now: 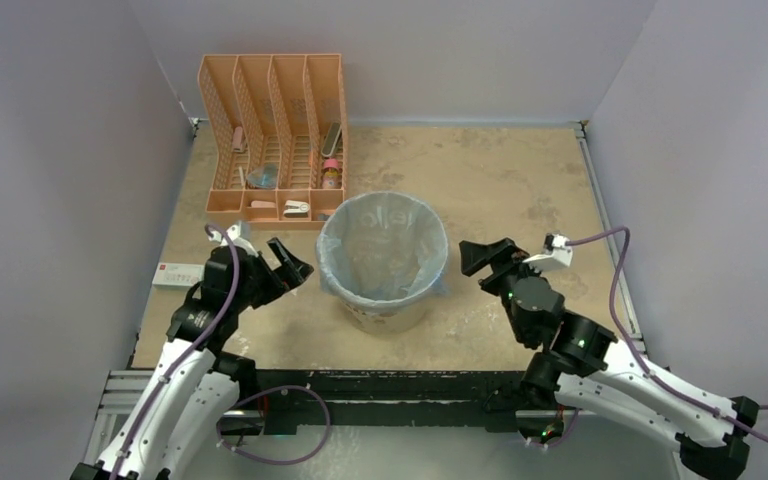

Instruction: Put the trash bags into the trash bin

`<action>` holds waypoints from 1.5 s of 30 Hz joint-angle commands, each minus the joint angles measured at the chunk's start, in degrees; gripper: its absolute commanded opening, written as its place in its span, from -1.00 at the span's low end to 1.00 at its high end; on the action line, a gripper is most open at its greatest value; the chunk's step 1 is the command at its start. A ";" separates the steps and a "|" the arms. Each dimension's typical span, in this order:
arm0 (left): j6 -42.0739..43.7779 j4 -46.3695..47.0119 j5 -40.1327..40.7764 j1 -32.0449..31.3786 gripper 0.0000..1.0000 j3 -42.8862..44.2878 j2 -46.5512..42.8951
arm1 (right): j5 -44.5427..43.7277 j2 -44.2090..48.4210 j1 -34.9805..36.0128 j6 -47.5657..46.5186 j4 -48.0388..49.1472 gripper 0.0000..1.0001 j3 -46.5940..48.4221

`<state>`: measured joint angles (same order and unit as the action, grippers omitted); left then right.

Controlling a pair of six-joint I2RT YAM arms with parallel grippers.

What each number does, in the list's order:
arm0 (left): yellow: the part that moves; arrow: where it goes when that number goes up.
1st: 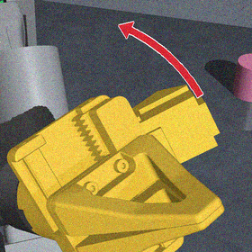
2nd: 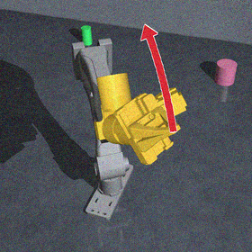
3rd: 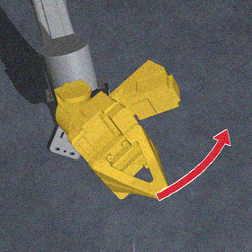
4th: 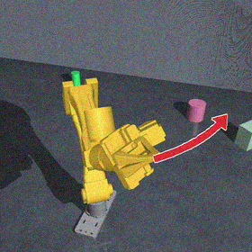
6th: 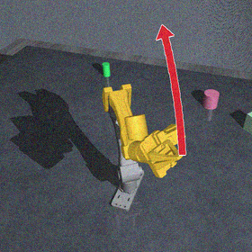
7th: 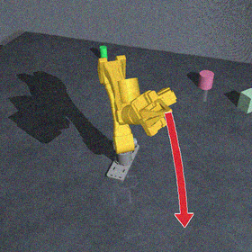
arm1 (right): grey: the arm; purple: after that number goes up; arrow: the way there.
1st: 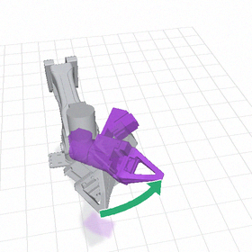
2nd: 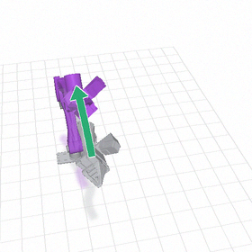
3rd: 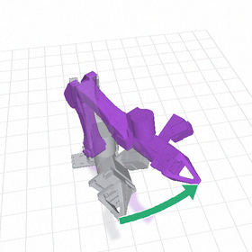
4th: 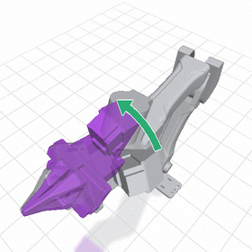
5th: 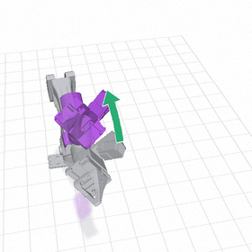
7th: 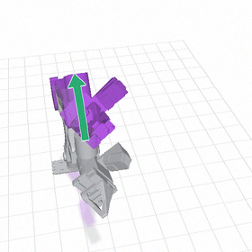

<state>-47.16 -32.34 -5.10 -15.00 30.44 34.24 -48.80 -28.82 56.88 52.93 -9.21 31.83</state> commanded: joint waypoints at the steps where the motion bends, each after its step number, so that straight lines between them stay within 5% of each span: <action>1: 0.69 0.72 -0.69 0.41 1.00 2.71 -0.36 | 0.37 -3.90 0.07 8.19 -0.18 0.78 -2.76; 7: 2.47 1.48 -3.58 0.41 0.99 4.32 3.96 | 12.00 -10.00 0.07 5.10 8.85 0.74 -4.83; 18: 2.69 -0.11 -4.30 0.41 0.98 6.20 2.34 | 13.98 -12.17 0.07 5.61 0.23 0.74 -1.59; 23: -5.95 -9.82 10.62 0.41 1.00 10.42 0.79 | 2.42 -10.12 0.07 4.81 -3.05 0.86 -1.03; 31: -2.54 -17.81 20.36 0.41 1.00 19.56 4.68 | -13.96 -5.62 0.07 -3.57 3.02 0.98 2.46; 38: 6.51 -17.90 19.50 0.41 1.00 23.17 8.50 | -17.84 -8.87 -0.02 -16.66 13.23 0.98 4.69; 45: 10.39 -15.91 18.98 0.41 1.00 21.89 4.56 | -9.90 -15.06 -0.02 -13.47 7.17 0.98 7.29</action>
<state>-40.93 -50.68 13.87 -14.74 51.53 41.50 -61.58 -41.36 56.88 40.01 -1.08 35.97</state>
